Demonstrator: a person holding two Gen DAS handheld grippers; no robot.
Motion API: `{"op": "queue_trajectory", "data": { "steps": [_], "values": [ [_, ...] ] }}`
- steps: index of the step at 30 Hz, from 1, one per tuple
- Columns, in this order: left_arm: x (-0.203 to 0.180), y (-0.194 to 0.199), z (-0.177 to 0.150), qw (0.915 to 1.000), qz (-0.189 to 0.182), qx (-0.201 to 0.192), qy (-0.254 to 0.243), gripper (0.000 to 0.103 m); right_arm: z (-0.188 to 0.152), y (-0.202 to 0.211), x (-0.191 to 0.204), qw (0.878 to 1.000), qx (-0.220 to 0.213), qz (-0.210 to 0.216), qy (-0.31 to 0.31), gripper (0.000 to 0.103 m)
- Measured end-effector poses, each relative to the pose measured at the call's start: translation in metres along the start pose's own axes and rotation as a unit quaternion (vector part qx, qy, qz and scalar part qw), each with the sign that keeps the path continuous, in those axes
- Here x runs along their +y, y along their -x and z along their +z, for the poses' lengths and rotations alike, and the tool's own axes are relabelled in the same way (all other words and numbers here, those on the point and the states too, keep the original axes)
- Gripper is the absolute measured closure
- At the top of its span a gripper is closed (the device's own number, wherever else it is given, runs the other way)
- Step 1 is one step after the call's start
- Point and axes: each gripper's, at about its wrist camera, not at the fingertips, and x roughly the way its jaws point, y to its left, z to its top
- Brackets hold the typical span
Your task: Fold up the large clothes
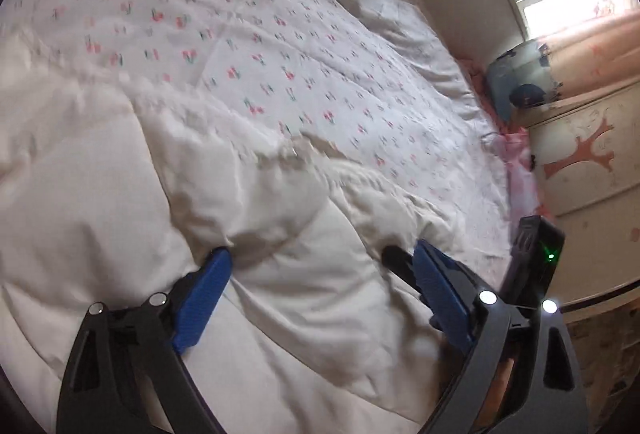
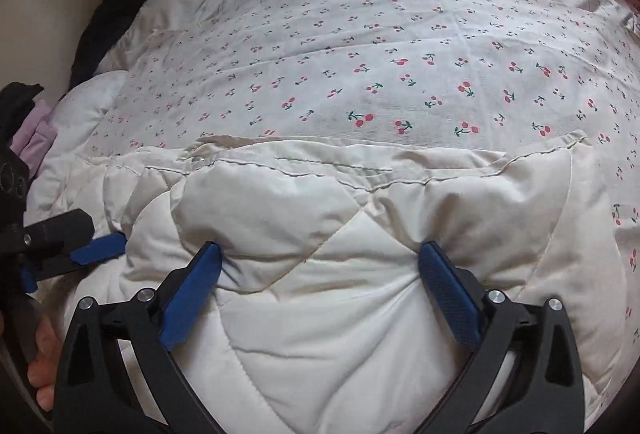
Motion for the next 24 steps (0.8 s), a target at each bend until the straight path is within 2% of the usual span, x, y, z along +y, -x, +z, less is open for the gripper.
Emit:
{"op": "queue_trajectory", "data": {
  "steps": [1,3,4,7,10,11,13,14,16,19,22,24],
  "values": [
    [0.003,-0.003,0.006,0.9998,0.019,0.001,-0.003,0.015,0.007,-0.001,0.002,1.000,0.003,-0.005,-0.002,0.007],
    [0.010,-0.005,0.016,0.9995,0.014,0.010,0.025,0.016,0.016,0.003,0.004,1.000,-0.009,0.006,-0.011,0.007],
    [0.011,0.000,0.021,0.9995,0.010,0.000,0.030,0.016,0.020,0.000,0.004,1.000,-0.015,-0.003,-0.012,0.007],
    [0.022,0.002,0.028,0.9988,0.030,-0.038,-0.010,0.016,0.023,-0.035,-0.005,1.000,0.009,-0.012,-0.018,0.007],
    [0.054,-0.013,0.029,0.9989,0.017,-0.036,0.026,0.024,0.031,-0.050,-0.004,0.999,0.017,-0.032,-0.013,0.006],
    [0.052,-0.014,0.030,0.9989,0.024,-0.033,0.022,0.024,0.033,-0.051,-0.003,0.999,0.023,-0.037,-0.009,0.006],
    [0.045,-0.007,0.029,0.9991,0.030,-0.027,0.016,0.024,0.034,-0.042,-0.009,0.999,0.031,-0.016,-0.017,0.006],
    [0.043,0.001,0.028,0.9991,0.027,-0.029,0.018,0.024,0.033,-0.031,-0.014,0.999,0.025,-0.003,-0.028,0.007],
    [0.042,0.034,0.021,0.9983,0.010,-0.054,0.023,0.024,0.026,0.008,-0.022,0.999,-0.016,0.014,-0.040,0.007],
    [0.054,0.087,0.001,0.9934,0.019,-0.112,0.014,0.018,0.001,0.063,-0.040,0.996,-0.076,0.015,-0.043,0.007],
    [0.089,0.103,-0.015,0.9887,0.040,-0.141,0.029,0.017,-0.019,0.056,-0.071,0.995,-0.077,-0.002,-0.065,0.007],
    [0.116,0.090,-0.021,0.9902,0.014,-0.129,0.052,0.018,-0.034,0.032,-0.090,0.993,-0.070,0.016,-0.089,0.007]
  ]
}}
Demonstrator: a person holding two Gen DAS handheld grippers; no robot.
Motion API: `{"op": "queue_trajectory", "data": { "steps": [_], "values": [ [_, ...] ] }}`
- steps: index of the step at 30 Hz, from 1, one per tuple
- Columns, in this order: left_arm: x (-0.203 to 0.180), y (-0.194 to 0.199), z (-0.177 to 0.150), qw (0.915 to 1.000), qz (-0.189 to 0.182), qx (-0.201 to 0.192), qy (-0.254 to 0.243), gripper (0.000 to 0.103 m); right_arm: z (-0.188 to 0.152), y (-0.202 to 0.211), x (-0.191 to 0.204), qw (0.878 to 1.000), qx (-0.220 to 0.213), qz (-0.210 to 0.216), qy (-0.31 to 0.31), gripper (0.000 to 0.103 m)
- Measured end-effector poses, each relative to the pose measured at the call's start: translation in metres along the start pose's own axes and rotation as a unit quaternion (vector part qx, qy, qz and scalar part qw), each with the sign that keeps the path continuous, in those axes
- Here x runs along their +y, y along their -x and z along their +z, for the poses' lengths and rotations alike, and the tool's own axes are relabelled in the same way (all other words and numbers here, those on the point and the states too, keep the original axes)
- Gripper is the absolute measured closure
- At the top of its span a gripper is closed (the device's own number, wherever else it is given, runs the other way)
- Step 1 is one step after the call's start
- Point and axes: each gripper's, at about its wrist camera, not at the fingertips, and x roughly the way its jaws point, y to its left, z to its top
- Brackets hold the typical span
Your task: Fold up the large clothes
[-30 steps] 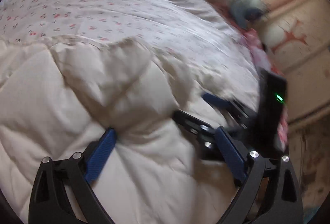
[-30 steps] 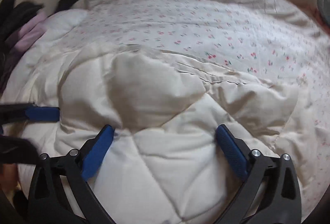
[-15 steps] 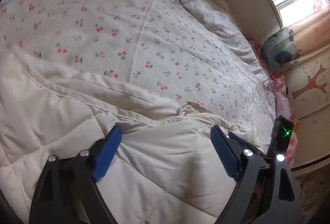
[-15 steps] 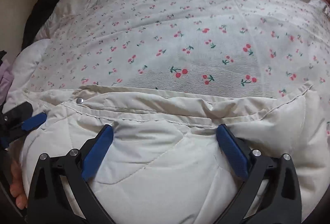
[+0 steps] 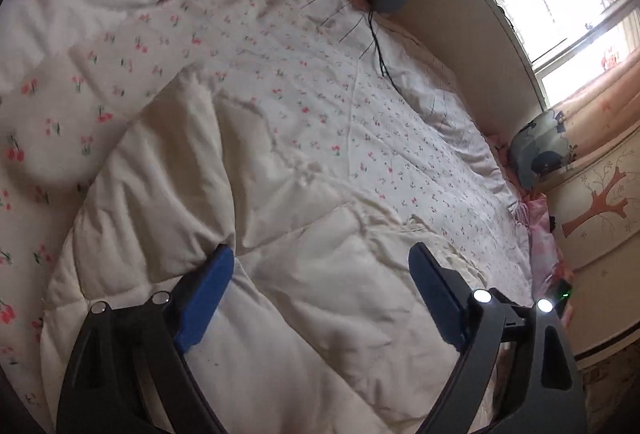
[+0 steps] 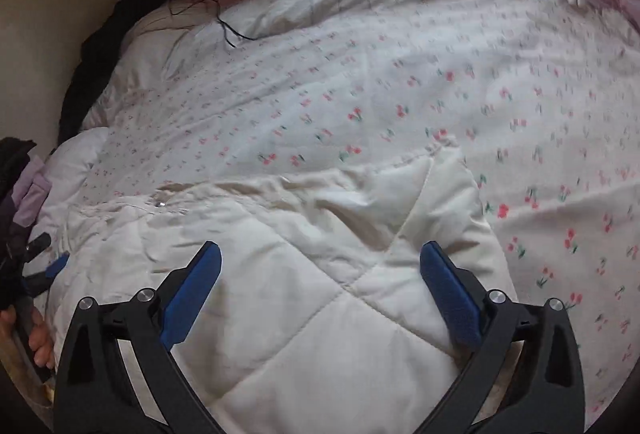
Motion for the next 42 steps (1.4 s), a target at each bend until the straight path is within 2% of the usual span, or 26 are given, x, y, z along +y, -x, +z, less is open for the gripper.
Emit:
{"op": "queue_trajectory", "data": {
  "steps": [1,2,4,6,7,11,13,15,16,19,22,24,25,27,30,32,34,36,37,38,39,41,42],
  "values": [
    [0.005,-0.006,-0.004,1.0000,-0.003,-0.002,-0.005,0.019,-0.004,-0.005,-0.001,1.000,-0.010,-0.004,0.004,0.007],
    [0.002,-0.010,-0.007,0.9997,0.010,-0.007,-0.020,0.019,-0.006,-0.007,0.004,0.999,-0.017,-0.022,0.016,0.007],
    [-0.015,-0.020,-0.011,0.9960,0.059,-0.002,-0.067,0.017,-0.004,-0.010,0.011,0.999,0.000,-0.042,0.034,0.006],
    [-0.024,-0.023,-0.010,0.9927,0.081,0.015,-0.088,0.016,-0.001,0.000,0.008,0.999,0.016,-0.020,0.025,0.006],
    [-0.024,-0.016,-0.009,0.9929,0.079,0.022,-0.086,0.016,-0.001,0.018,0.006,1.000,0.011,-0.004,0.012,0.007],
    [-0.023,0.053,-0.020,0.9971,0.036,-0.011,-0.066,0.016,-0.033,0.114,0.002,0.996,-0.028,0.080,-0.006,0.007],
    [-0.021,0.087,-0.037,0.9969,0.025,-0.019,-0.072,0.015,-0.066,0.152,-0.009,0.994,-0.021,0.104,-0.019,0.007],
    [-0.011,0.121,-0.060,0.9983,0.012,-0.015,-0.055,0.014,-0.105,0.184,-0.032,0.990,-0.018,0.124,-0.069,0.007],
    [-0.005,0.135,-0.072,0.9991,0.000,-0.012,-0.041,0.012,-0.123,0.193,-0.042,0.985,-0.016,0.140,-0.099,0.007],
    [0.011,0.175,-0.112,0.9997,-0.026,-0.005,-0.004,0.010,-0.173,0.194,-0.071,0.960,0.025,0.204,-0.192,0.007],
    [0.023,0.196,-0.143,0.9969,-0.069,0.014,0.036,0.010,-0.195,0.177,-0.080,0.942,0.051,0.236,-0.233,0.007],
    [0.034,0.199,-0.159,0.9906,-0.103,0.029,0.084,0.010,-0.199,0.160,-0.079,0.930,0.063,0.260,-0.254,0.007],
    [0.039,0.198,-0.164,0.9866,-0.119,0.032,0.107,0.009,-0.199,0.153,-0.078,0.927,0.067,0.260,-0.261,0.007],
    [0.045,0.193,-0.171,0.9808,-0.131,0.035,0.140,0.009,-0.195,0.140,-0.071,0.932,0.065,0.244,-0.259,0.007],
    [0.046,0.180,-0.180,0.9698,-0.166,0.046,0.173,0.008,-0.185,0.140,-0.063,0.928,0.042,0.253,-0.271,0.006],
    [0.043,0.164,-0.181,0.9659,-0.173,0.056,0.185,0.008,-0.171,0.154,-0.052,0.922,0.010,0.278,-0.268,0.006],
    [0.040,0.147,-0.180,0.9648,-0.175,0.065,0.185,0.008,-0.157,0.168,-0.042,0.917,-0.011,0.301,-0.260,0.006],
    [0.041,0.127,-0.178,0.9670,-0.153,0.071,0.191,0.008,-0.147,0.182,-0.029,0.917,-0.021,0.318,-0.241,0.006],
    [0.043,0.119,-0.178,0.9640,-0.150,0.077,0.206,0.008,-0.144,0.185,-0.024,0.918,-0.023,0.322,-0.232,0.006],
    [0.044,0.112,-0.176,0.9600,-0.155,0.078,0.219,0.008,-0.141,0.188,-0.020,0.920,-0.023,0.323,-0.222,0.006],
    [0.042,0.108,-0.172,0.9608,-0.155,0.068,0.219,0.008,-0.140,0.188,-0.017,0.922,-0.023,0.324,-0.211,0.006],
    [0.032,0.105,-0.165,0.9689,-0.135,0.049,0.201,0.008,-0.144,0.184,-0.016,0.930,-0.011,0.309,-0.197,0.006],
    [0.028,0.106,-0.163,0.9709,-0.131,0.035,0.197,0.008,-0.149,0.179,-0.019,0.939,0.003,0.281,-0.197,0.006]
  ]
}}
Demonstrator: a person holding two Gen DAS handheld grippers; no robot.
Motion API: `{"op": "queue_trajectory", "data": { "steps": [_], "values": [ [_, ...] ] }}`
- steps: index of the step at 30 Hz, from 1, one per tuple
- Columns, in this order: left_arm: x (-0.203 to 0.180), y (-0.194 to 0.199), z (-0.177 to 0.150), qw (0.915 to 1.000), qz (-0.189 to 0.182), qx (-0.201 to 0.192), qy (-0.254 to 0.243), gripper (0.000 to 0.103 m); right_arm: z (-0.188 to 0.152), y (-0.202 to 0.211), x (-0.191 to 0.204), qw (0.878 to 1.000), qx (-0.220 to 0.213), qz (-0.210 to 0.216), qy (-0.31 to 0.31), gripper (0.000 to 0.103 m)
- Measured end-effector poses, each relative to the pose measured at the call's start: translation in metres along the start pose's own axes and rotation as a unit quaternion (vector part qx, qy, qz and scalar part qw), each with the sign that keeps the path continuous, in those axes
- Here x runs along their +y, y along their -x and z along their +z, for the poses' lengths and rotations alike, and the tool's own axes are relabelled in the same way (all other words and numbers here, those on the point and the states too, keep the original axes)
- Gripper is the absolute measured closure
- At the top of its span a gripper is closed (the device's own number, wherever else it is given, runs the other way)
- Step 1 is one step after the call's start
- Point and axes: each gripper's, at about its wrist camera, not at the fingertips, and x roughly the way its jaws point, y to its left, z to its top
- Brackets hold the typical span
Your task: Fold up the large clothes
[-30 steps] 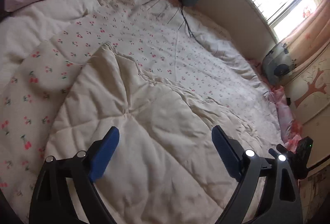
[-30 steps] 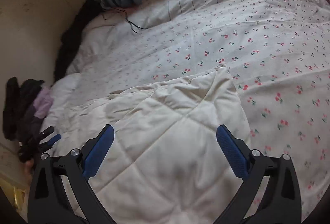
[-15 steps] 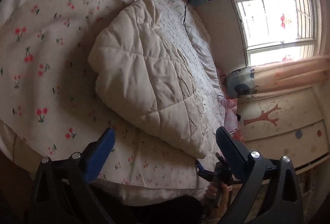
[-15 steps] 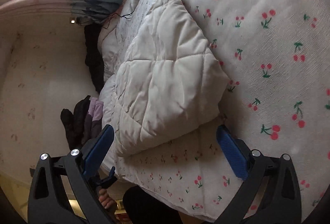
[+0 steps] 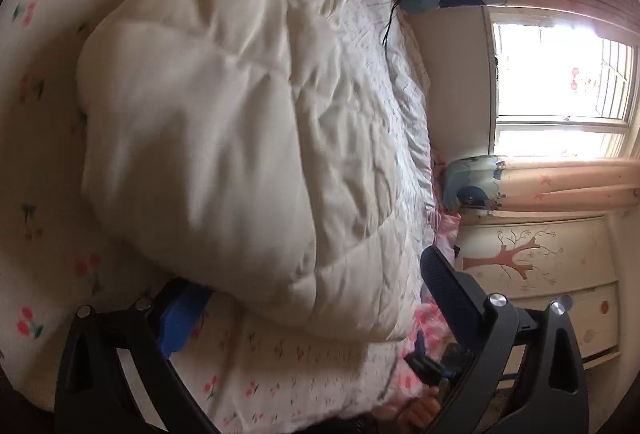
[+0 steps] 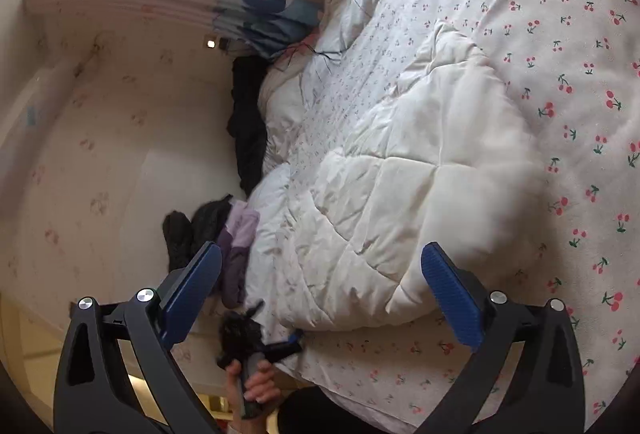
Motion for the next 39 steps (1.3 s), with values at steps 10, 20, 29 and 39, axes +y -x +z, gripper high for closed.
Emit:
{"op": "queue_trajectory", "data": {
  "steps": [10,20,29,39],
  "values": [
    [-0.001,-0.008,-0.003,0.9974,0.057,-0.039,-0.022,0.008,-0.020,-0.024,-0.066,0.996,0.036,-0.055,-0.063,0.006],
    [0.006,-0.001,0.001,0.9974,-0.007,-0.071,0.015,0.008,0.014,-0.041,-0.093,0.995,-0.016,0.015,-0.101,0.007],
    [0.002,-0.006,0.006,0.9970,0.038,-0.060,-0.031,0.016,0.024,-0.060,-0.068,0.999,0.014,-0.032,-0.027,0.052],
    [-0.028,0.027,-0.016,0.9921,-0.006,-0.061,-0.109,0.067,-0.014,-0.004,0.014,0.995,-0.036,-0.009,0.088,0.072]
  ]
}}
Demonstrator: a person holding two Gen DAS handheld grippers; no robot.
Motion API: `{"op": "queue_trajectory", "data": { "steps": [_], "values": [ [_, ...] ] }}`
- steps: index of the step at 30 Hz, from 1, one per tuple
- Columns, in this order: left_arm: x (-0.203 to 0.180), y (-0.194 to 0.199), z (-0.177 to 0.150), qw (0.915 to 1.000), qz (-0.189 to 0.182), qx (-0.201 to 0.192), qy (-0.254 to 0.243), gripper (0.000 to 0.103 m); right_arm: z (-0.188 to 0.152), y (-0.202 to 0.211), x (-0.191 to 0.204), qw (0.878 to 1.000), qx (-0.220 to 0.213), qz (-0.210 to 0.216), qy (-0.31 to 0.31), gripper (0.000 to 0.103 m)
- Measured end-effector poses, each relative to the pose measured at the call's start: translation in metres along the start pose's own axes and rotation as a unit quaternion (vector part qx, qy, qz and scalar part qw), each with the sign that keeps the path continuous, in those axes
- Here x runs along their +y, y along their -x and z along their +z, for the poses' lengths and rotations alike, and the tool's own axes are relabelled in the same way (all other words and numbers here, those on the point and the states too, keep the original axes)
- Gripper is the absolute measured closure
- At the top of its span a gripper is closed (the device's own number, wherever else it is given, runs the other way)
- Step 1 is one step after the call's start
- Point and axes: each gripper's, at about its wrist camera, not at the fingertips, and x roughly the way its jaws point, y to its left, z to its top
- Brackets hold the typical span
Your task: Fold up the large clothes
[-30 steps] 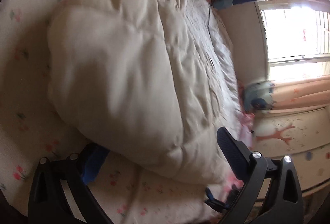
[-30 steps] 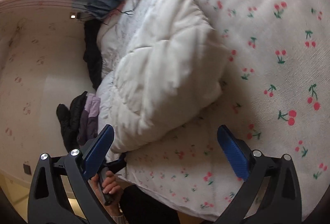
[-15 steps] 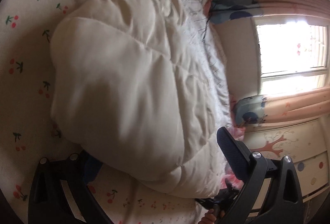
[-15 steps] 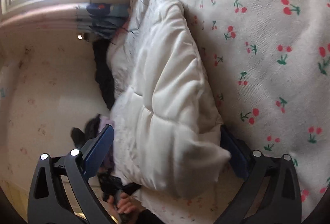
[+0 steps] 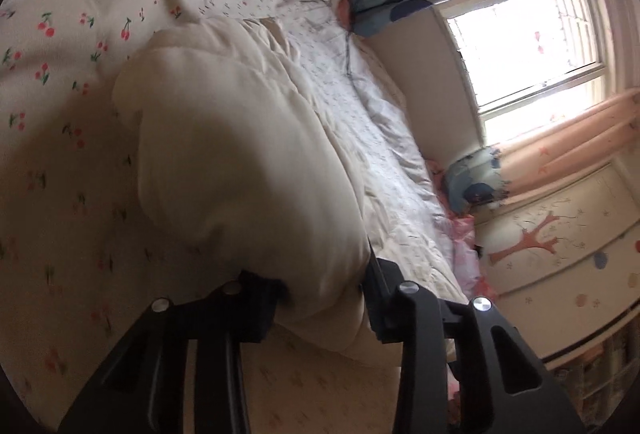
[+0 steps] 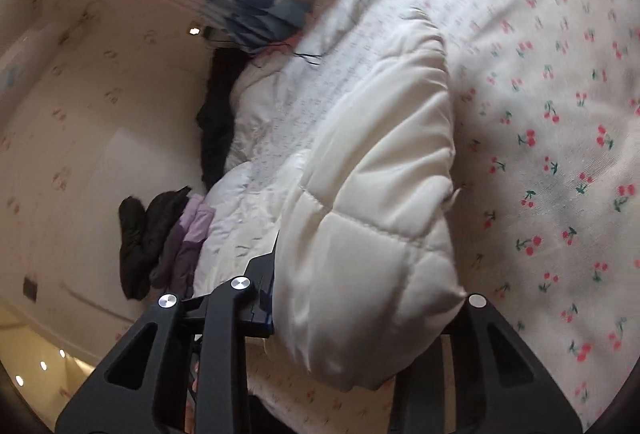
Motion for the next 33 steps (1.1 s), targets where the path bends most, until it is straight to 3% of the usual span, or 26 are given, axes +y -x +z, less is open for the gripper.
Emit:
{"op": "queue_trajectory", "data": {
  "steps": [2,3,5,7,9,11,14,17,19,21,24,26,28,29,30,31,33],
  "values": [
    [-0.007,0.010,-0.007,0.9995,-0.011,0.028,0.004,0.066,-0.009,0.018,0.000,1.000,-0.001,0.001,0.006,0.071],
    [-0.006,0.012,-0.010,0.9988,-0.003,0.049,0.010,0.058,-0.015,0.023,-0.011,1.000,0.013,-0.006,0.001,0.070],
    [0.011,0.008,-0.013,0.9945,0.017,0.088,0.055,0.045,-0.025,0.019,-0.043,0.997,0.047,-0.035,-0.040,0.063],
    [0.036,0.003,-0.011,0.9868,0.029,0.106,0.119,0.043,-0.040,0.014,-0.077,0.991,0.080,-0.045,-0.096,0.060],
    [0.054,0.009,-0.006,0.9808,0.009,0.092,0.172,0.043,-0.050,0.019,-0.090,0.990,0.072,-0.027,-0.115,0.055],
    [0.058,0.009,-0.005,0.9807,0.019,0.084,0.175,0.041,-0.052,0.026,-0.093,0.990,0.063,-0.027,-0.120,0.047],
    [0.057,0.002,0.001,0.9819,0.034,0.078,0.169,0.033,-0.052,0.049,-0.097,0.990,0.040,-0.036,-0.132,0.044],
    [0.060,-0.003,0.003,0.9800,0.083,0.058,0.171,0.031,-0.046,0.077,-0.098,0.987,0.009,-0.103,-0.121,0.040],
    [0.049,0.001,0.001,0.9819,0.110,0.050,0.146,0.028,-0.037,0.091,-0.077,0.983,-0.010,-0.172,-0.070,0.040],
    [0.045,0.009,-0.004,0.9812,0.133,0.043,0.134,0.021,-0.023,0.092,-0.043,0.980,-0.032,-0.199,-0.006,0.040],
    [0.057,0.009,0.005,0.9792,0.131,0.032,0.152,0.020,-0.003,0.055,0.012,0.977,-0.036,-0.191,0.083,0.033],
    [0.061,0.000,0.016,0.9806,0.117,0.019,0.156,0.017,0.005,0.013,0.034,0.979,-0.012,-0.167,0.115,0.023],
    [0.062,-0.008,0.019,0.9817,0.106,0.018,0.157,0.014,0.007,-0.044,0.039,0.979,0.043,-0.162,0.119,0.023],
    [0.058,-0.011,0.020,0.9853,0.083,0.008,0.149,0.014,0.004,-0.079,0.032,0.971,0.101,-0.185,0.115,0.023],
    [0.055,-0.009,0.020,0.9872,0.079,-0.004,0.138,0.016,-0.001,-0.101,0.030,0.959,0.127,-0.220,0.125,0.022],
    [0.050,-0.006,0.012,0.9887,0.072,-0.018,0.130,0.025,-0.004,-0.111,0.033,0.951,0.123,-0.245,0.146,0.022],
    [0.055,-0.005,0.007,0.9908,0.064,-0.027,0.116,0.037,-0.001,-0.109,0.054,0.962,0.094,-0.201,0.159,0.022]
  ]
}}
